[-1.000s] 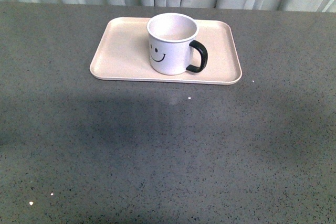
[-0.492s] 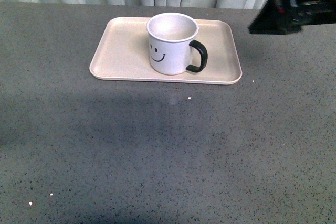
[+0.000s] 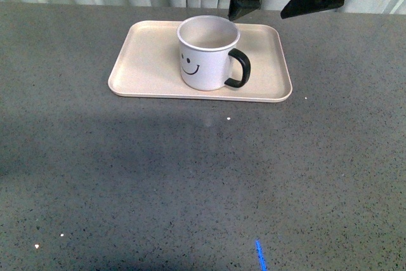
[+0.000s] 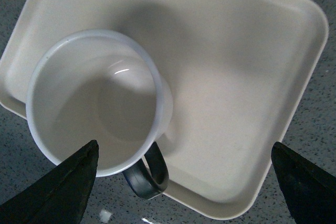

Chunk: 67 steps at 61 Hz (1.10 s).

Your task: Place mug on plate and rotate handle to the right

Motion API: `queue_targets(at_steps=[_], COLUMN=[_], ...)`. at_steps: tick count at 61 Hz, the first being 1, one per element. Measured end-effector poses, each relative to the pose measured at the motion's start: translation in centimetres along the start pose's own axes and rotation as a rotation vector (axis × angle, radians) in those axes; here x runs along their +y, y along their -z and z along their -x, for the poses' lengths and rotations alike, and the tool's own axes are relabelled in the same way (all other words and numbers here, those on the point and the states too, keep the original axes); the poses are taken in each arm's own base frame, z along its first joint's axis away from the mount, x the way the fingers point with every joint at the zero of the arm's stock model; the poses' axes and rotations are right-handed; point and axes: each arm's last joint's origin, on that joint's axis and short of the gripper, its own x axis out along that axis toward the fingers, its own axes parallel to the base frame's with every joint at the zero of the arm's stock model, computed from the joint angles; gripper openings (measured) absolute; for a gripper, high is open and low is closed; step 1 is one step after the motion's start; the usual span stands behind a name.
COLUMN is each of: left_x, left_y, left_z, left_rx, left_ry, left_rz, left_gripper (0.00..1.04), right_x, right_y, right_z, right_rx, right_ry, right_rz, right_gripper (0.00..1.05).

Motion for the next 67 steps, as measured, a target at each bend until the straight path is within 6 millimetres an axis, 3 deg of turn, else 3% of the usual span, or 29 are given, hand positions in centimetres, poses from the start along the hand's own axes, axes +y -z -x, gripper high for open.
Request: queue_targets(at_steps=[23, 29, 58, 61, 67], left_x=[0.0, 0.0, 0.0, 0.0, 0.0], left_y=[0.0, 0.0, 0.0, 0.0, 0.0], left_z=[0.0, 0.0, 0.0, 0.0, 0.0], left_rx=[0.0, 0.0, 0.0, 0.0, 0.0], left_ry=[0.0, 0.0, 0.0, 0.0, 0.0], left_rz=[0.0, 0.0, 0.0, 0.0, 0.0], left_gripper=[0.95, 0.95, 0.95, 0.95, 0.95], right_x=[2.0, 2.3, 3.2, 3.2, 3.0], right_y=[0.1, -0.2, -1.6, -1.8, -2.4], right_z=[-3.6, -4.1, -4.6, -4.5, -4.0], right_rx=[0.076, 0.082, 0.116, 0.117, 0.113], right_ry=[0.025, 0.027, 0.035, 0.035, 0.049], right_rz=[0.035, 0.037, 0.023, 0.034, 0.076], right_gripper=[0.94, 0.83, 0.07, 0.01, 0.02])
